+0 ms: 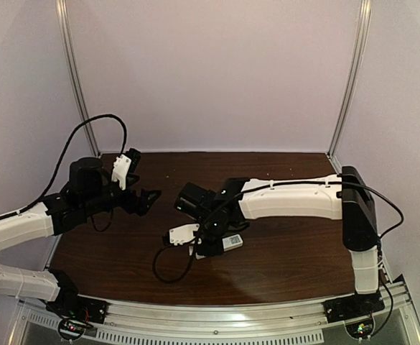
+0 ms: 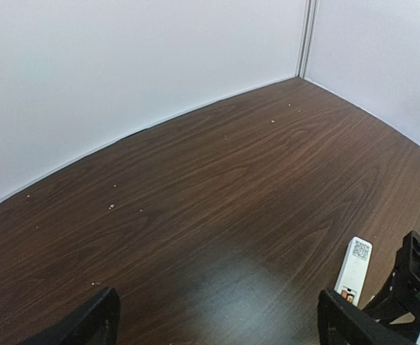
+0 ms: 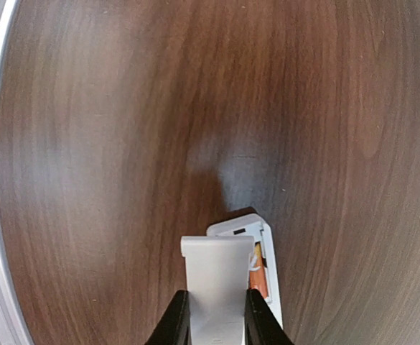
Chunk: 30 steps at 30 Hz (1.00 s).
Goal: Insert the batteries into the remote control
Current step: Pick up the battery cover at the center of the board, then place the battery cover on the remote control without the battery cover.
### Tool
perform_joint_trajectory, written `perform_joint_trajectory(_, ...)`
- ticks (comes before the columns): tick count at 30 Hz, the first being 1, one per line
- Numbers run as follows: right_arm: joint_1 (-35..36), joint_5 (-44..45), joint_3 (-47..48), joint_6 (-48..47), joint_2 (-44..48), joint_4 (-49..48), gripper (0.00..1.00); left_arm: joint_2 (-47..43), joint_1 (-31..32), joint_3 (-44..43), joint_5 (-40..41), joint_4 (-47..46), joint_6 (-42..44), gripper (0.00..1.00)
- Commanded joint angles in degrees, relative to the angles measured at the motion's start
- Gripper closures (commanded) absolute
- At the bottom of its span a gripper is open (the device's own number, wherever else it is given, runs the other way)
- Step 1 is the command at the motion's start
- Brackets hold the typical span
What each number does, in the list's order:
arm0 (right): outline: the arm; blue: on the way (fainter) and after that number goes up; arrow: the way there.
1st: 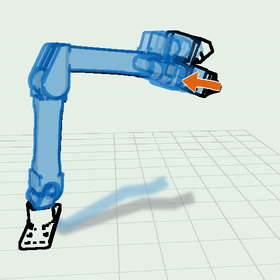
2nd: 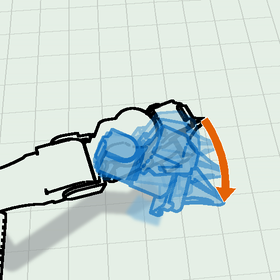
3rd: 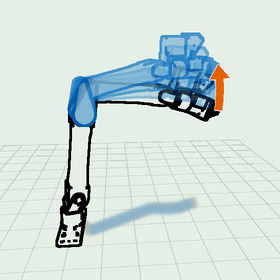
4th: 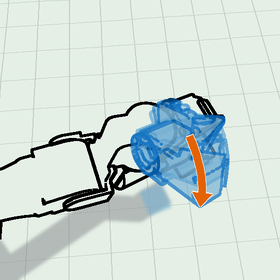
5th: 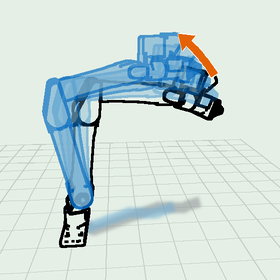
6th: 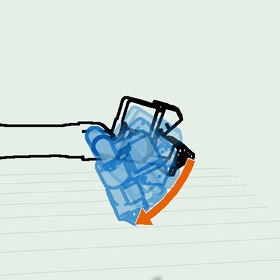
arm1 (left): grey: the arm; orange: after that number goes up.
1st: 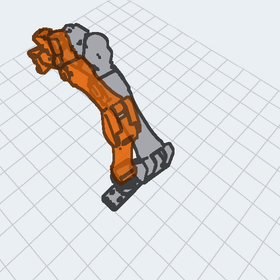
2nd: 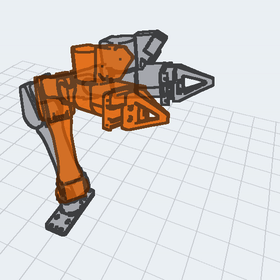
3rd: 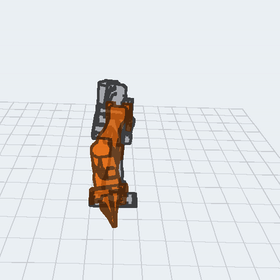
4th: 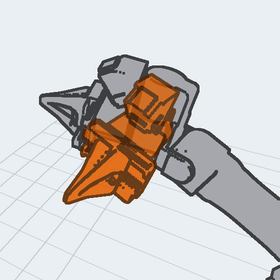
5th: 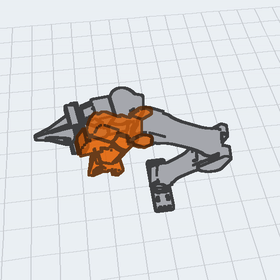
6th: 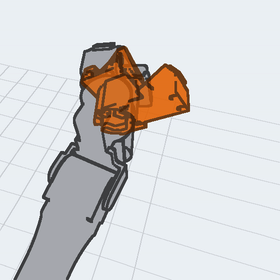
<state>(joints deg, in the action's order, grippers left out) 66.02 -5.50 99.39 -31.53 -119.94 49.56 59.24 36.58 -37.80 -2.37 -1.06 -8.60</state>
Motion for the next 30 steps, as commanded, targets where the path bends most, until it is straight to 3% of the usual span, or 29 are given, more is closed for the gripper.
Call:
perform_joint_trajectory(1, 1.50, -2.04, -0.09, 1.06, -1.09, 1.34, 0.91, 0.44, -0.44, -0.15, -0.21, -2.89, -0.34, 0.03)
perform_joint_trajectory(30, -1.45, 1.12, 8.03, 2.26, -11.41, 3.17, 0.94, -0.93, -0.45, 0.62, 0.75, -2.56, 0.35, 0.03)
